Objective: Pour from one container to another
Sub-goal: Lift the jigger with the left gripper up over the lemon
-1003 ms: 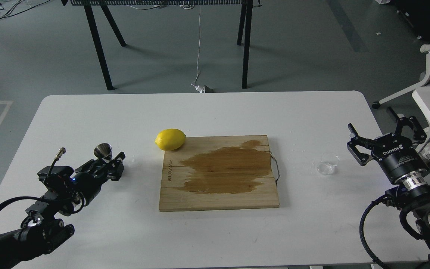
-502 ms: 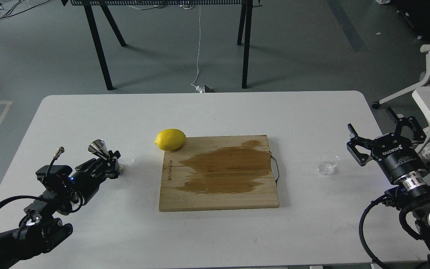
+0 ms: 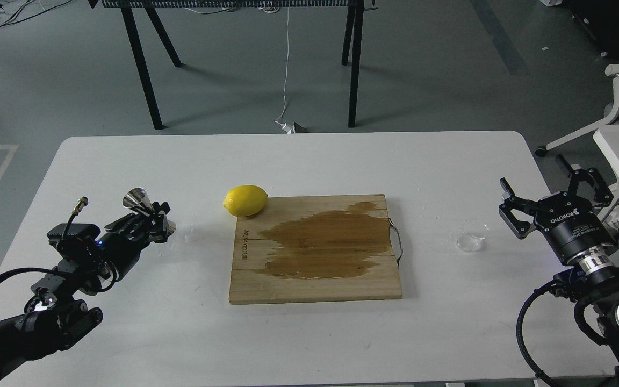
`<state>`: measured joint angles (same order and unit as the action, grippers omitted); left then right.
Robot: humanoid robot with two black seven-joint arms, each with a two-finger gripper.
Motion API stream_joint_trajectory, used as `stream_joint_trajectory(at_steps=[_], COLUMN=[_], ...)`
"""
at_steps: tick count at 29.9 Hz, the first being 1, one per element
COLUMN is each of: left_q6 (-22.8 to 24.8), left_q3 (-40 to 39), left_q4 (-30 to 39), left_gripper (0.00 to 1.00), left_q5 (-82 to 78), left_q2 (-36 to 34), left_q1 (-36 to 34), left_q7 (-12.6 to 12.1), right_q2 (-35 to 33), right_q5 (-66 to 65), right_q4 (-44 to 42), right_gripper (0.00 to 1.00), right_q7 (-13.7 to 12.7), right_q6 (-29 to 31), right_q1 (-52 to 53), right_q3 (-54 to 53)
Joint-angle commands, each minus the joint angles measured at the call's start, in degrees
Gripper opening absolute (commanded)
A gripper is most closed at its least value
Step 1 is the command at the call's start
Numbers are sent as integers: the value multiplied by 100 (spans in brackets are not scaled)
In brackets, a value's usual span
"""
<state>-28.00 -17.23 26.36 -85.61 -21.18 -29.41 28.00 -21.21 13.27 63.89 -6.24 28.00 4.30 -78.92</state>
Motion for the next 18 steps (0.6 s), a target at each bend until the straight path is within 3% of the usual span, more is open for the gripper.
stream_joint_trajectory(at_steps=[1,10,18], left_q6=[0,0,0], left_q3=[-8,1,466], left_q4=[36,10,36], left_gripper=[11,11,11], left_q5=[-8,-35,-272], left_q2=[-9,-97,500], left_q1=[-178,-1258,-2103], left_q7=[0,0,0], right_q2=[-6,-6,-68], right_q5=[0,-9,-9], right_q4=[0,-245,-298], right_gripper=[99,99,99], right_q7=[0,0,-18], right_q6=[0,0,0], right_q1=[9,193,474], right_q3=[0,0,87])
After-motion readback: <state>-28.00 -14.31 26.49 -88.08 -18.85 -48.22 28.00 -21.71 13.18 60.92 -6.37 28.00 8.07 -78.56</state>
